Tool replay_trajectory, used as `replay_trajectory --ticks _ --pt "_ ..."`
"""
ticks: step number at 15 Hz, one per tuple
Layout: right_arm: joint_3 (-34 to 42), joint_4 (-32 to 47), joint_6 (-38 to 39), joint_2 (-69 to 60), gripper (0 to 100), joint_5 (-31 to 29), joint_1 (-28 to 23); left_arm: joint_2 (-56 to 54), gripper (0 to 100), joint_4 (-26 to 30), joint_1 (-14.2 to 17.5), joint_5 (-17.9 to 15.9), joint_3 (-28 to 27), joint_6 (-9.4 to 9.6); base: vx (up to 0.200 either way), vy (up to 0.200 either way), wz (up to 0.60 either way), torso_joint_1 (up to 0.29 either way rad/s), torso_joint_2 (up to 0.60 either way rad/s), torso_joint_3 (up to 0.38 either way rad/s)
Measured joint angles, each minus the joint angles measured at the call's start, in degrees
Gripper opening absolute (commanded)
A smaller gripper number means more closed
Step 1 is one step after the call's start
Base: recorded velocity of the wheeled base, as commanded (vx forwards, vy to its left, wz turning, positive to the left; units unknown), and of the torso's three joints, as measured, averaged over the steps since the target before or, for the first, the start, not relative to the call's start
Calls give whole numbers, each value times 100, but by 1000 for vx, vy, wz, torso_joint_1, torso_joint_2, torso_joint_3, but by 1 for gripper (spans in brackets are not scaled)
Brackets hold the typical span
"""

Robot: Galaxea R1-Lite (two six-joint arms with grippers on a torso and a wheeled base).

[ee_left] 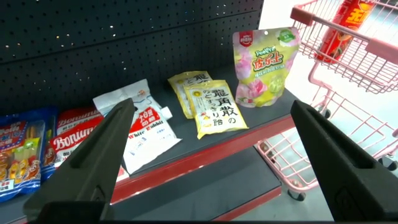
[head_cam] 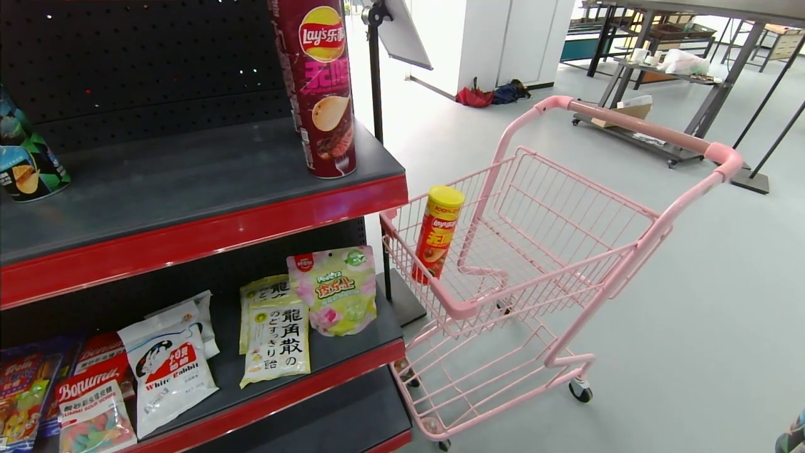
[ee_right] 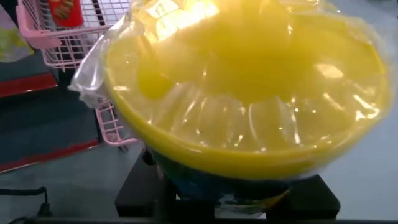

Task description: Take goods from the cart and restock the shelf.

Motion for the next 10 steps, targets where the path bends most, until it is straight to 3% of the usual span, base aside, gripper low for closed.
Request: replay_trajectory --ticks 10 --pt "-29 -30 -26 -145 0 35 6 0 100 -5 0 -4 0 7 0 0 0 161 -501 -338"
